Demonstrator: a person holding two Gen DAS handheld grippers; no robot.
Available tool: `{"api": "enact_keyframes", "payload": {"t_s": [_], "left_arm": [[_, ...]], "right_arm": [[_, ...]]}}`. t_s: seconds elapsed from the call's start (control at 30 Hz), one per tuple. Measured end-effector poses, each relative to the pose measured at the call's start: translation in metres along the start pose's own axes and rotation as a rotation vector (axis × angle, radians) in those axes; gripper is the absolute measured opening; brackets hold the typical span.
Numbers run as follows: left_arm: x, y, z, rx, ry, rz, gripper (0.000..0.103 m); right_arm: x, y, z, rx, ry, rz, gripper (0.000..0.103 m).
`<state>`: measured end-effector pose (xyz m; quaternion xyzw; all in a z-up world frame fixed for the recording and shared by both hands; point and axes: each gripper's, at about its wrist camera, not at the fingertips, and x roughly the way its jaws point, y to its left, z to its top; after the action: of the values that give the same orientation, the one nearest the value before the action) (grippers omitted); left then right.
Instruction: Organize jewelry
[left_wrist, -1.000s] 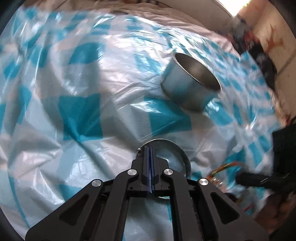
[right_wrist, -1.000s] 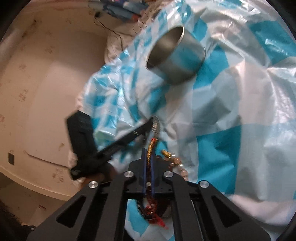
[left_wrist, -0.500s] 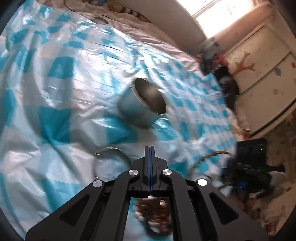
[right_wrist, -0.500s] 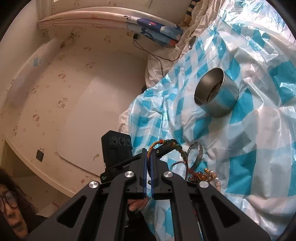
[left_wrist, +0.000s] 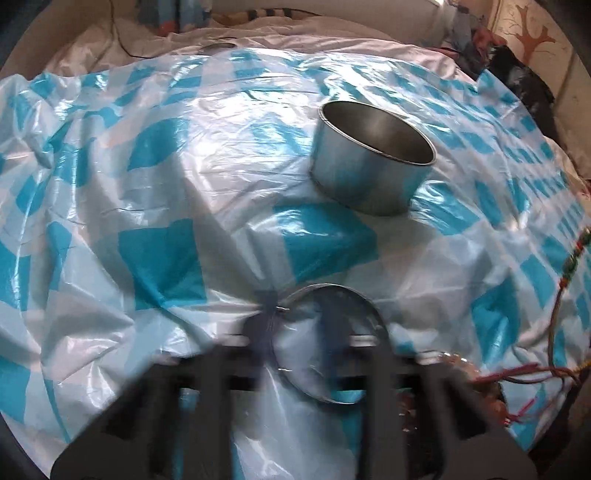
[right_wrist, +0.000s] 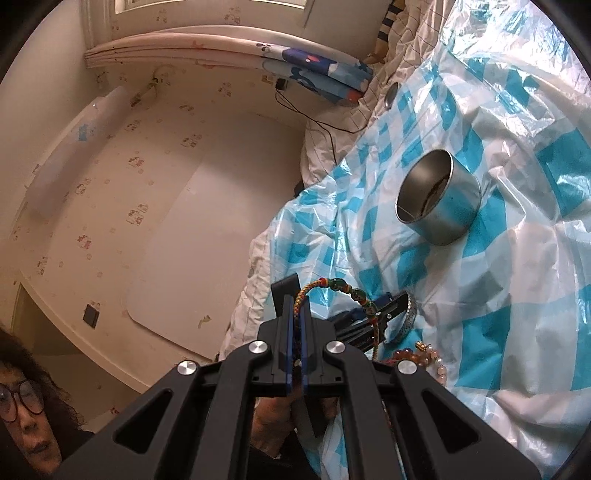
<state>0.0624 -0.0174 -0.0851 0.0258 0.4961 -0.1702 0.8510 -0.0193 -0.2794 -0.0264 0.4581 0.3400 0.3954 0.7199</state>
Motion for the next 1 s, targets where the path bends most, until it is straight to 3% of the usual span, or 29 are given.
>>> {"api": "enact_keyframes", "payload": {"t_s": [0.27,0.43,0.7,1.0], "left_arm": [[-0.031,0.005,0.001,-0.119,-0.056,-0.301,0.004],[-0.048,0.007,0.004,-0.165,-0.106,-0.426,0.004],[-0.058,0.003,0.040,-0.151,-0.154,-0.399,0.004],[-0.027,0.005,0.097,-0.137,-0.150,-0.346,0.004]], "right_arm": [[-0.014,0.008,0.004,-0.031,-0.059,0.030,0.004],[-0.020,0.012,0.006,-0.047,-0.087,0.026,0.004],[-0.010,0.013,0.041,-0.038,-0.120,-0.012,0.004],[0.021,0.002,0.092,-0.063,-0.115,-0.069,0.004]]}}
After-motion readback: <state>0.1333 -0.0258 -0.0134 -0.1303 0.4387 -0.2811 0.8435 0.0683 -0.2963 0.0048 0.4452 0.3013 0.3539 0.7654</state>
